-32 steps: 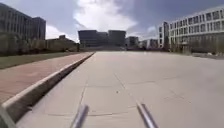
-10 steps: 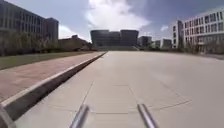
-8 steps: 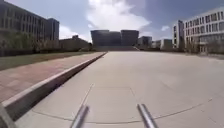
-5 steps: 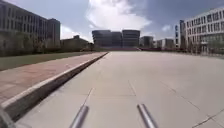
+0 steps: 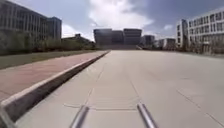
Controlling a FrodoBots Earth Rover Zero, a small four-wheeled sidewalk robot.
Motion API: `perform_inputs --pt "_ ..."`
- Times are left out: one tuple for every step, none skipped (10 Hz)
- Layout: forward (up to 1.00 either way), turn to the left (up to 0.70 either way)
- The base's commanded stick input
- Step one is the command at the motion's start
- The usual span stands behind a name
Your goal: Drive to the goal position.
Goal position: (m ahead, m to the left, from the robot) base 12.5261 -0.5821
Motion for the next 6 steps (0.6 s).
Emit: perform_inputs --pt "0.70 0.00" --pt "0.70 0.00" --pt "0.70 0.00" --pt "0.70 0.00" --pt "0.70 0.00" --pt "0.70 0.00"
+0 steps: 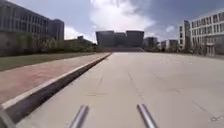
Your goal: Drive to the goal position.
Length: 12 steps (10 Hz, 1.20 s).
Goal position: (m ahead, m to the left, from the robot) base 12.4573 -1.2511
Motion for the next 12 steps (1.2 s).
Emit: perform_inputs --pt "0.70 0.00" --pt "0.70 0.00" --pt "0.70 0.00" --pt "0.70 0.00" --pt "0.70 0.00" --pt "0.70 0.00" --pt "0.70 0.00" --pt "0.70 0.00" --pt "0.70 0.00" --pt "0.70 0.00" --pt "0.70 -0.31" --pt "0.70 -0.35"
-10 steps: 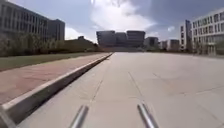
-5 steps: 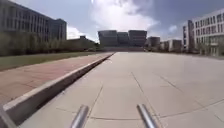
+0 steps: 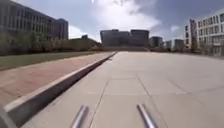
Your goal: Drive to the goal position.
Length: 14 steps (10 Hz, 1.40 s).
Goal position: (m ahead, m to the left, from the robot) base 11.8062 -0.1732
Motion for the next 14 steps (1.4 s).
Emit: perform_inputs --pt "0.70 -0.35" --pt "0.70 -0.35" --pt "0.70 -0.35" --pt "0.70 -0.35" --pt "0.70 -0.22" --pt "0.70 -0.06" --pt "0.70 0.00" --pt "0.70 0.00" --pt "0.70 0.00" --pt "0.70 0.00" --pt "0.70 0.00" --pt "0.70 0.00" --pt "0.70 0.00" --pt "0.70 0.00"
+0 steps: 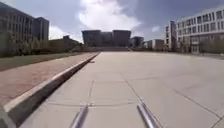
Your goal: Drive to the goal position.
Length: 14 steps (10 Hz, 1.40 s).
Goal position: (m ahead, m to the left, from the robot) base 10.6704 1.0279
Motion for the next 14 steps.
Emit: perform_inputs --pt "0.70 0.00" --pt "0.70 0.00" --pt "0.70 0.00" --pt "0.70 0.00" --pt "0.70 0.00" --pt "0.70 0.00" --pt "0.70 0.00" --pt "0.70 0.00" --pt "0.70 0.00" --pt "0.70 0.00" --pt "0.70 0.00" --pt "0.70 0.00" --pt "0.70 0.00" --pt "0.70 0.00"
